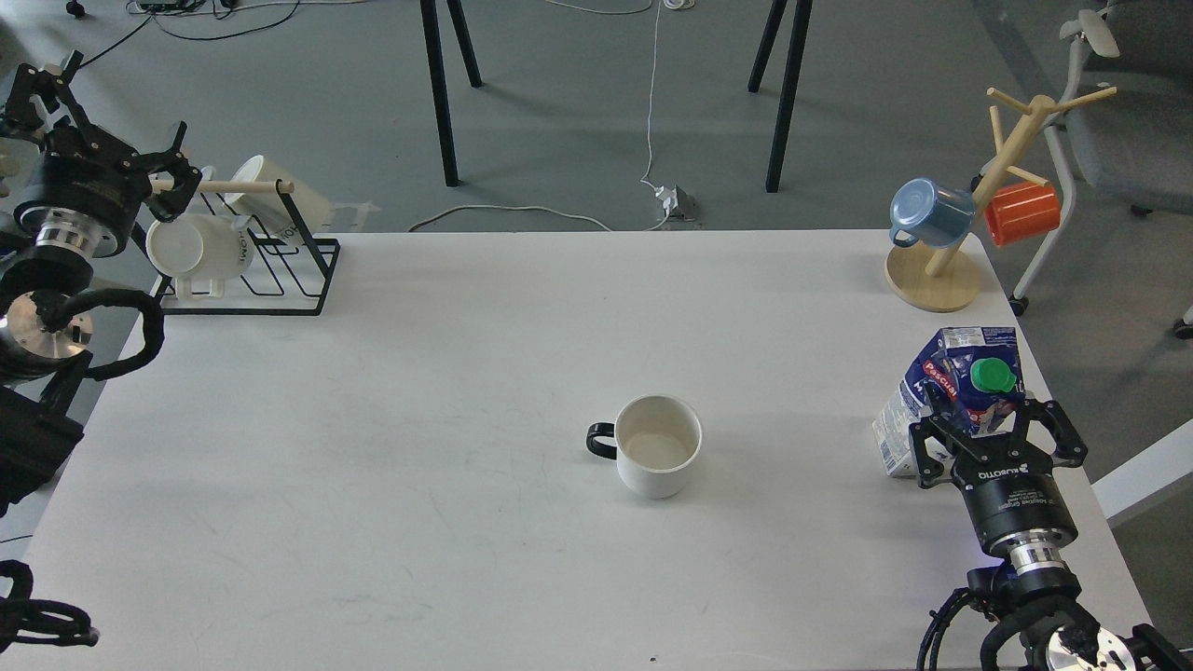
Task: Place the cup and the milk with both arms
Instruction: 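Slide the milk carton with the right gripper next to the mug, then open the right gripper to release the milk carton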
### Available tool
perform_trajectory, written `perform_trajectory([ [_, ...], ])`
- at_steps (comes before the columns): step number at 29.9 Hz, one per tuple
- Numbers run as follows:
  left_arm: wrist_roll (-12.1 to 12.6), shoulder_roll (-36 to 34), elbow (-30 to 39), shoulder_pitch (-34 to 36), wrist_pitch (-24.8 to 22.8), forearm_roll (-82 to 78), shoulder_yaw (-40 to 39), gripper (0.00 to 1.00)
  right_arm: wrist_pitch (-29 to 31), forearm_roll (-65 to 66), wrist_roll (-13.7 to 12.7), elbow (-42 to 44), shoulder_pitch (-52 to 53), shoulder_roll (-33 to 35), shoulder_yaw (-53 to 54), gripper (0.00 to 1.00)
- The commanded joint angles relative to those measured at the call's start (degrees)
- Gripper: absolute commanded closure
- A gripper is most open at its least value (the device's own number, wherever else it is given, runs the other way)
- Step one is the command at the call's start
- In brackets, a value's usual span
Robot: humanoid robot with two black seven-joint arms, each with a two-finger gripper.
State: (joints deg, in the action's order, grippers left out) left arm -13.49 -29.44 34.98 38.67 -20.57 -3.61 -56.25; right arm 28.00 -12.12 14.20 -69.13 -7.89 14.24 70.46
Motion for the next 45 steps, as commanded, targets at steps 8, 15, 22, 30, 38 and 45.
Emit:
perform_trajectory([
  [8, -0.05, 0.26, 0.0, -0.08, 0.09, -0.08, 0.09, 0.0, 0.0, -0.01, -0.4, -10.41, -0.73, -0.52, -6.02, 0.58],
  [15, -0.14, -0.09, -0.09, -0.17, 0.0, -0.17, 0.09, 0.0, 0.0, 0.87, -0.4, -9.1, 4.55, -7.02, -14.47, 0.56],
  [22, -0.14, -0.01, -1.05, -0.52, -0.09, -0.17, 0.18, 0.0, 0.0, 4.65, -0.4, -5.23, 4.55, -13.09, -16.76, 0.56],
  [30, -0.14, 0.26, -1.14, -0.61, -0.09, -0.26, 0.26, 0.0, 0.0, 4.74, -0.4, -4.17, 4.29, -12.92, -16.5, 0.53],
  [38, -0.14, 0.17, -1.14, -0.61, -0.26, -0.35, 0.35, 0.0, 0.0, 4.65, -0.14, -2.86, 4.03, -13.01, -16.58, 0.47],
  [45, -0.75, 0.26, -1.14, -0.61, -0.17, -0.44, 0.44, 0.0, 0.0, 4.74, -0.32, -2.94, 3.24, -12.83, -16.76, 0.44],
])
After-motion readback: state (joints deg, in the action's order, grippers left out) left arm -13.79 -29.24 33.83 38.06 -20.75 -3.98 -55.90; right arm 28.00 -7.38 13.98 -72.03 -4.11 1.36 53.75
